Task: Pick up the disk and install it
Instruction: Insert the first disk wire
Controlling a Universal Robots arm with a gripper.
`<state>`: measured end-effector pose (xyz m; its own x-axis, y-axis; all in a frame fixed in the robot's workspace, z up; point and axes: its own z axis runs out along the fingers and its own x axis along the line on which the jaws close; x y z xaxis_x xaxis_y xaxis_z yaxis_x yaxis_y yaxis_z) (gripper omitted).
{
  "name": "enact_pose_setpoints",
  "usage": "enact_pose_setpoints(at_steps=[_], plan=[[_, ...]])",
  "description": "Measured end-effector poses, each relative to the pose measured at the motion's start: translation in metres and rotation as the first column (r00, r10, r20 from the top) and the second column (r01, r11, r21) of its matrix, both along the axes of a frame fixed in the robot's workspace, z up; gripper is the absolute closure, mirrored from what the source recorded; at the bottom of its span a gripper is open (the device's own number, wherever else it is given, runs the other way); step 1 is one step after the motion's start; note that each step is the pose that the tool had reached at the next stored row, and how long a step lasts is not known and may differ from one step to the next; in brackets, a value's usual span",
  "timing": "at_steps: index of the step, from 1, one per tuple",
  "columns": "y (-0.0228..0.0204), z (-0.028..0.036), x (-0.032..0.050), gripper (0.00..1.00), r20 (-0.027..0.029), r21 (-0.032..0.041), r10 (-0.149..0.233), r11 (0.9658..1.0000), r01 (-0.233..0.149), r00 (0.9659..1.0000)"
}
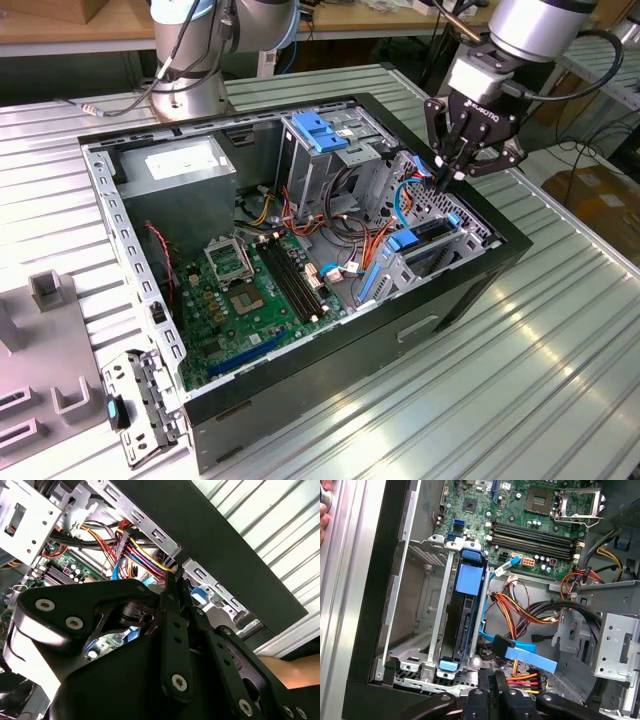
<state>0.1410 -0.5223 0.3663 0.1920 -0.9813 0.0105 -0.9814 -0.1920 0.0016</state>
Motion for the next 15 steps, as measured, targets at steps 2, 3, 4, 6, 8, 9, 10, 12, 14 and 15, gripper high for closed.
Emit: enact_pose_setpoints(at_steps=[2,3,4,6,8,9,10,12,14,15], plan=[[-0.0001,-0.0005,-0.0001,0.84,-0.0003,0.0001,-0.019,0.9998,0.019,0.9998],[-0.0001,-0.0009,-0.0001,0.84,-0.0006,0.0002,-0.035,0.9994,0.035,0.9994],[-0.0001,-0.0010,-0.0001,0.84,-0.0007,0.0002,-0.047,0.9989,0.047,0.9989],[-0.0001,-0.0014,-0.0001,0.84,-0.0010,0.0001,-0.076,0.9971,0.076,0.9971],[-0.0001,-0.0017,-0.0001,0.84,-0.0014,0.0002,-0.101,0.9949,0.101,0.9949],[0.0000,-0.0021,-0.0001,0.84,-0.0019,0.0001,-0.123,0.9924,0.123,0.9924],[-0.0001,-0.0025,-0.0001,0.84,-0.0021,0.0000,-0.136,0.9907,0.136,0.9907],[-0.0021,-0.0030,-0.0003,0.84,-0.0022,0.0001,-0.140,0.9901,0.140,0.9901],[-0.0035,-0.0033,-0.0014,0.84,-0.0022,0.0000,-0.140,0.9901,0.140,0.9901],[-0.0042,-0.0035,-0.0031,0.84,-0.0021,0.0000,-0.140,0.9901,0.140,0.9901]])
